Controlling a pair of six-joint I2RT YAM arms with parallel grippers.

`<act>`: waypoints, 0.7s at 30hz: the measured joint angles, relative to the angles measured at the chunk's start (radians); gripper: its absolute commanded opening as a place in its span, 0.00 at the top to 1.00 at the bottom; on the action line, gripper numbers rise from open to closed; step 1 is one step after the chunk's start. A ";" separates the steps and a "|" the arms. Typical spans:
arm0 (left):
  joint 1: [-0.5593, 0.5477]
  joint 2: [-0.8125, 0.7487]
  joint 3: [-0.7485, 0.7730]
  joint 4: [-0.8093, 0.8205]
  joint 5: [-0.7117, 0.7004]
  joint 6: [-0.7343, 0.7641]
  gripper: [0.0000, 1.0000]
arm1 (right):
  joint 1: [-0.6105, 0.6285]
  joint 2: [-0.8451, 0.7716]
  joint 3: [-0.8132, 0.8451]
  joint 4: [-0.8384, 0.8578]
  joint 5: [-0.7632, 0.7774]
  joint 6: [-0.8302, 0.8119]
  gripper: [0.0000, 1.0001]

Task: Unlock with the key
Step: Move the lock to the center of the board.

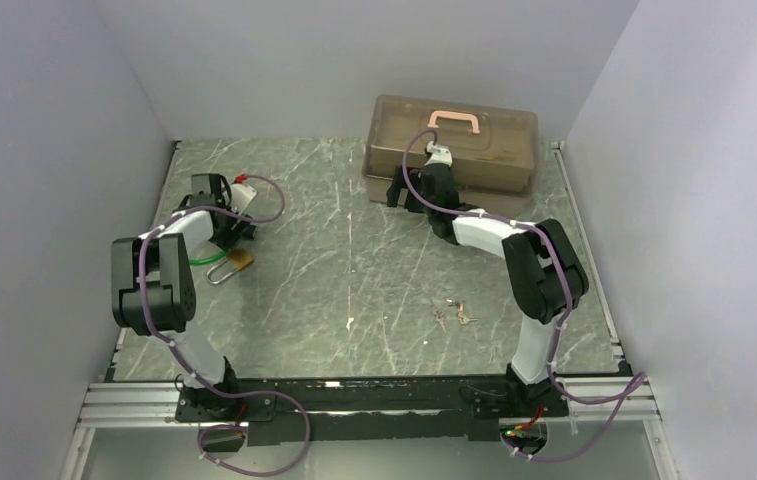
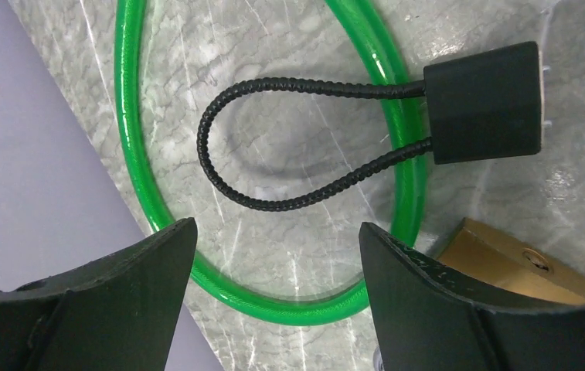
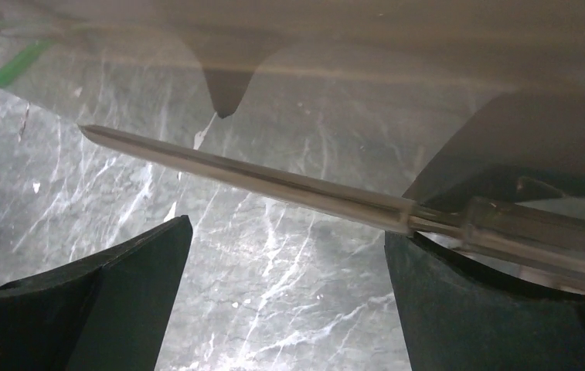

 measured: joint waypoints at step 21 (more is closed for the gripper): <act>-0.029 0.070 -0.023 0.161 -0.092 0.158 0.22 | -0.074 -0.275 -0.252 0.076 -0.005 0.000 0.03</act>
